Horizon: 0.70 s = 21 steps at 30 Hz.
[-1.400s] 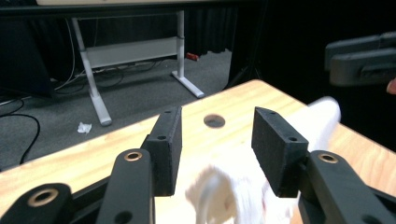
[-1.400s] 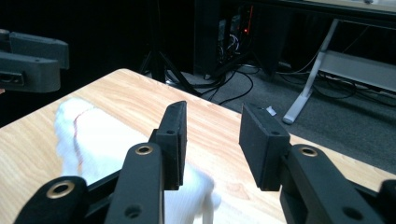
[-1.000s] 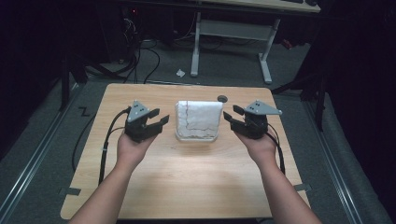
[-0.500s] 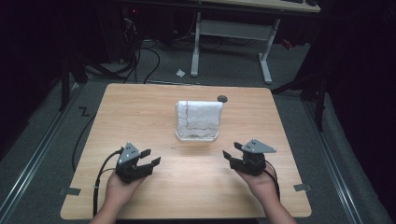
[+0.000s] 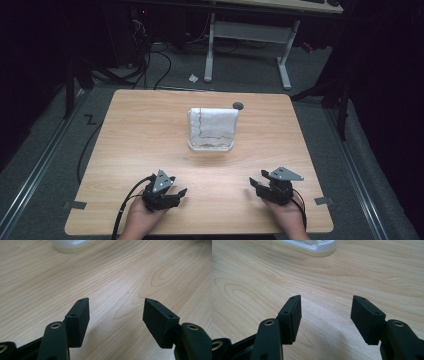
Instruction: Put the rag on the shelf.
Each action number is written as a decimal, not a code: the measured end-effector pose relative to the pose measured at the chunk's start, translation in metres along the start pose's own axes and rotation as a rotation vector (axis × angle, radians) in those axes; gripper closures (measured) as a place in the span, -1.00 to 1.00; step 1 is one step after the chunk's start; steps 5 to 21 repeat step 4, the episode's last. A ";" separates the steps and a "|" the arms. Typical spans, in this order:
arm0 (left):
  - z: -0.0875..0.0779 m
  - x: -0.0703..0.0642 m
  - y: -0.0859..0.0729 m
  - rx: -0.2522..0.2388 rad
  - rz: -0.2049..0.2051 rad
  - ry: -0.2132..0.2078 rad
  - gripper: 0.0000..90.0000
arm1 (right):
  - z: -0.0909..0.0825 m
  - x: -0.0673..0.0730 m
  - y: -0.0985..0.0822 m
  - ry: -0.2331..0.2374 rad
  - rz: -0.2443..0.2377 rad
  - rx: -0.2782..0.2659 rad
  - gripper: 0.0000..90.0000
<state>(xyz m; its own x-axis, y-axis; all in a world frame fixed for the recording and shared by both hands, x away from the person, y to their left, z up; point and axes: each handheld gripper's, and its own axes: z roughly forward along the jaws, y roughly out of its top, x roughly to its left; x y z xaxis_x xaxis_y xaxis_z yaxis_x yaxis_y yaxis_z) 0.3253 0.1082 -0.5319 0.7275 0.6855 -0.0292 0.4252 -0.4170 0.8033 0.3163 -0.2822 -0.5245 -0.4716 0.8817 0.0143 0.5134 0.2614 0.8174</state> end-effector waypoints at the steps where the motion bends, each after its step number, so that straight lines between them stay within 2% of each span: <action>1: -0.002 0.002 -0.001 -0.008 -0.012 0.000 -0.15 | 0.001 0.000 0.000 0.003 0.004 0.003 -0.06; 4: -0.008 0.005 -0.002 -0.025 -0.027 0.001 -0.14 | 0.002 0.000 0.000 0.010 0.001 0.006 -0.06; 21: -0.008 0.005 -0.002 -0.025 -0.027 0.001 -0.14 | 0.002 0.000 0.000 0.010 0.001 0.006 -0.06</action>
